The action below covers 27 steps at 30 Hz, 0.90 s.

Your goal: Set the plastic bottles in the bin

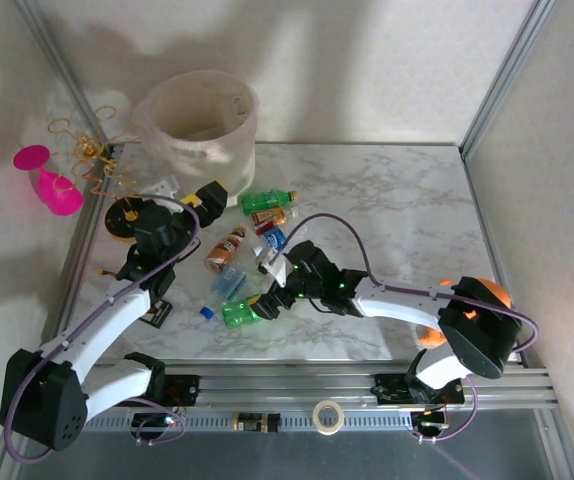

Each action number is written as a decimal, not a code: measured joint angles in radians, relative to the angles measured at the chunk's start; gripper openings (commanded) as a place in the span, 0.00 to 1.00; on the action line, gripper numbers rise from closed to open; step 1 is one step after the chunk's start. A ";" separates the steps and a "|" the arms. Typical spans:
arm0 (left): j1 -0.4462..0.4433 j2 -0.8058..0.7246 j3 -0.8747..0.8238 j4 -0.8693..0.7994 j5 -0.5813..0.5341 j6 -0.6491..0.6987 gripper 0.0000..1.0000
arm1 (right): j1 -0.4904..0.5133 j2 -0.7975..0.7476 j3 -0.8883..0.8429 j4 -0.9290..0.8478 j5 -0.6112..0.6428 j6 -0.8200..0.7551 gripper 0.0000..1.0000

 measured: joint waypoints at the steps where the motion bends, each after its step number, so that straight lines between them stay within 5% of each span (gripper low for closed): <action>1: 0.000 -0.014 -0.020 0.000 -0.003 -0.004 1.00 | 0.006 0.024 0.020 -0.005 -0.001 -0.016 0.99; 27: 0.005 -0.050 -0.131 0.035 -0.007 -0.053 0.99 | 0.079 0.279 0.137 -0.132 0.012 -0.259 0.96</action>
